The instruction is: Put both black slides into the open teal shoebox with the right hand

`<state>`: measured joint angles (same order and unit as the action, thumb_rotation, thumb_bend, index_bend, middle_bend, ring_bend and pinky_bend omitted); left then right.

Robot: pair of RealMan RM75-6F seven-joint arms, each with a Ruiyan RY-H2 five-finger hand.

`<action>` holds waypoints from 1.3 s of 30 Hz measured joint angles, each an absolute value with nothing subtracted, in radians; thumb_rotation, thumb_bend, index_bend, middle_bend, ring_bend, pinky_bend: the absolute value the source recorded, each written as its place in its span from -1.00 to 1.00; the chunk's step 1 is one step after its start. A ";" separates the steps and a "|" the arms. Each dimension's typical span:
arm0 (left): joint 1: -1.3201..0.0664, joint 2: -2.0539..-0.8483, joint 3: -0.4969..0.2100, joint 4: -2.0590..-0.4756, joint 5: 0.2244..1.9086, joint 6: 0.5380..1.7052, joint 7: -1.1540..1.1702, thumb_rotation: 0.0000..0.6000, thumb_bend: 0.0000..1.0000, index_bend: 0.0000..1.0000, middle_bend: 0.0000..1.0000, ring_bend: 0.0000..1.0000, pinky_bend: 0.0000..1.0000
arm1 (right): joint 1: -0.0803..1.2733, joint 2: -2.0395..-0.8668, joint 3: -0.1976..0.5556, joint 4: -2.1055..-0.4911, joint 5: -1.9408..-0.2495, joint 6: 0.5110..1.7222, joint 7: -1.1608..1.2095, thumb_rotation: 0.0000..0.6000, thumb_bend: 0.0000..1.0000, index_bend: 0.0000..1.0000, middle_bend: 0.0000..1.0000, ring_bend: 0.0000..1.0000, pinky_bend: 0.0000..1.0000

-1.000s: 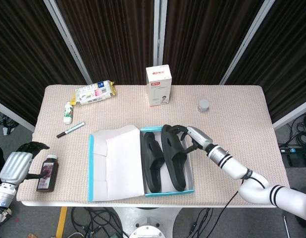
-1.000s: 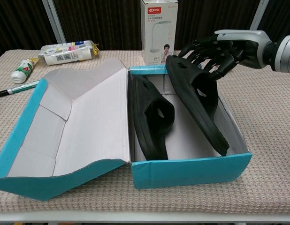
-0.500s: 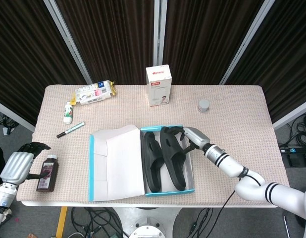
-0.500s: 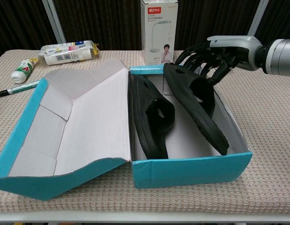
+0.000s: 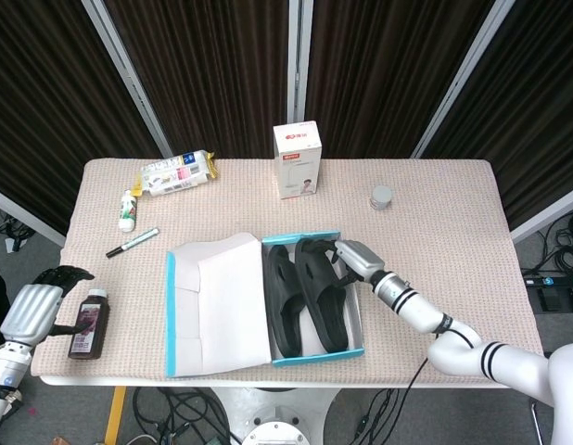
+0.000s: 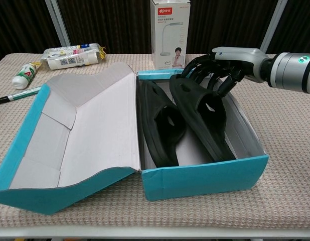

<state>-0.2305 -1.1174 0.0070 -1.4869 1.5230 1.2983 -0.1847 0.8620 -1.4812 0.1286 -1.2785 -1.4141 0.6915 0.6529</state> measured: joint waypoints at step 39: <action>-0.232 -1.119 0.008 -1.484 1.519 1.292 -0.189 1.00 -0.82 -0.44 -0.51 -0.68 -0.57 | 0.878 -1.428 0.087 -1.317 -1.478 0.644 0.712 1.00 -1.00 -1.00 -0.72 -1.00 -0.60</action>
